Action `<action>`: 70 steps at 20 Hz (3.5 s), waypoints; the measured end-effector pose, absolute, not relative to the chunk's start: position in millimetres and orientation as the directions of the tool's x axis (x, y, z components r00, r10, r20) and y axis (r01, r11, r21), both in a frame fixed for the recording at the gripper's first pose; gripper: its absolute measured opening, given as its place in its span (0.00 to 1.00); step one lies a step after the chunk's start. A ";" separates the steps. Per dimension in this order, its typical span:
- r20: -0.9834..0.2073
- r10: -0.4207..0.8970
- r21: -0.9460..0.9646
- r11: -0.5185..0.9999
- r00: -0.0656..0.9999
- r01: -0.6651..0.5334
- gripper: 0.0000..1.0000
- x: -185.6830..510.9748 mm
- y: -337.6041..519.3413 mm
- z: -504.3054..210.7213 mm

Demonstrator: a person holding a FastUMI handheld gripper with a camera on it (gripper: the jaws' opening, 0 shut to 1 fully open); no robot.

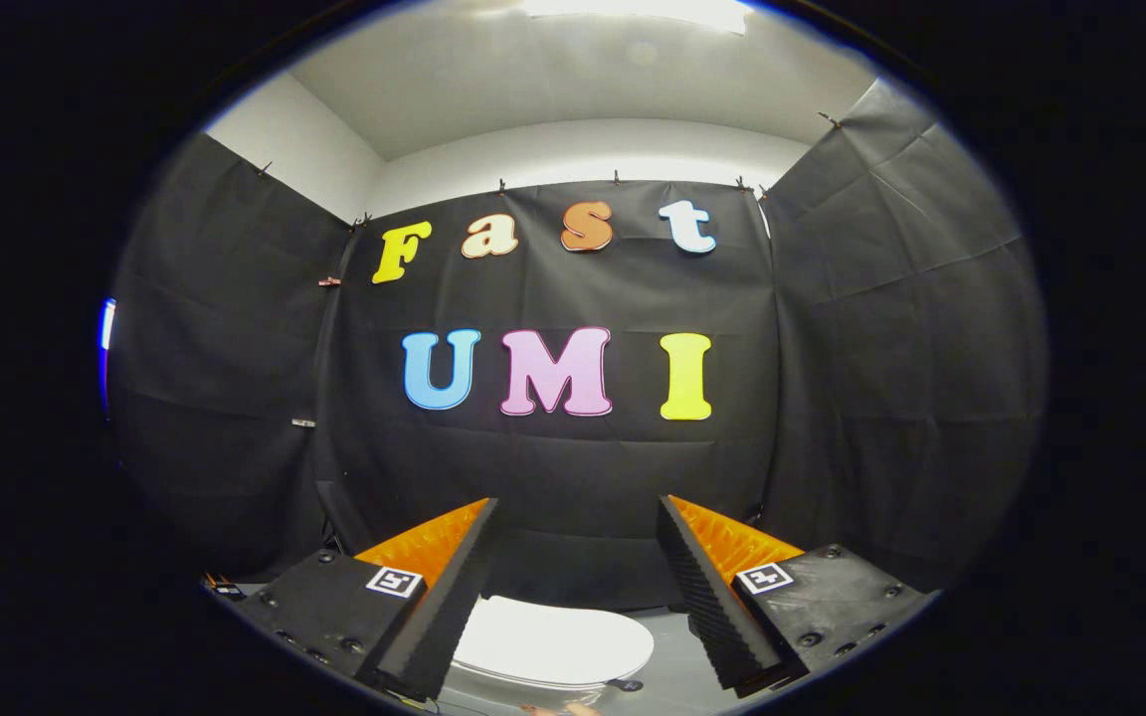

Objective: Open the toilet lid.

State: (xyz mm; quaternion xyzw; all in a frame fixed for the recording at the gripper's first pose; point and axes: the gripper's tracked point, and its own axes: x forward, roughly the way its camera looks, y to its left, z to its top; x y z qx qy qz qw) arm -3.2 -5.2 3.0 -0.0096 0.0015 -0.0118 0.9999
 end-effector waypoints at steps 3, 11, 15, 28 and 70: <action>-0.016 -0.033 -0.010 0.999 0.999 0.033 0.99 -1.0 -7.5 -0.5; -0.038 -0.113 0.021 0.993 0.993 0.113 0.99 23.0 -19.3 -24.0; -0.055 -0.162 0.052 0.985 0.985 0.165 0.99 42.8 -32.6 -49.6; -0.247 -0.320 0.334 0.858 0.914 0.391 1.00 86.6 -138.8 -238.5; -0.607 0.045 0.789 0.154 0.794 0.595 0.23 104.6 -160.1 -648.9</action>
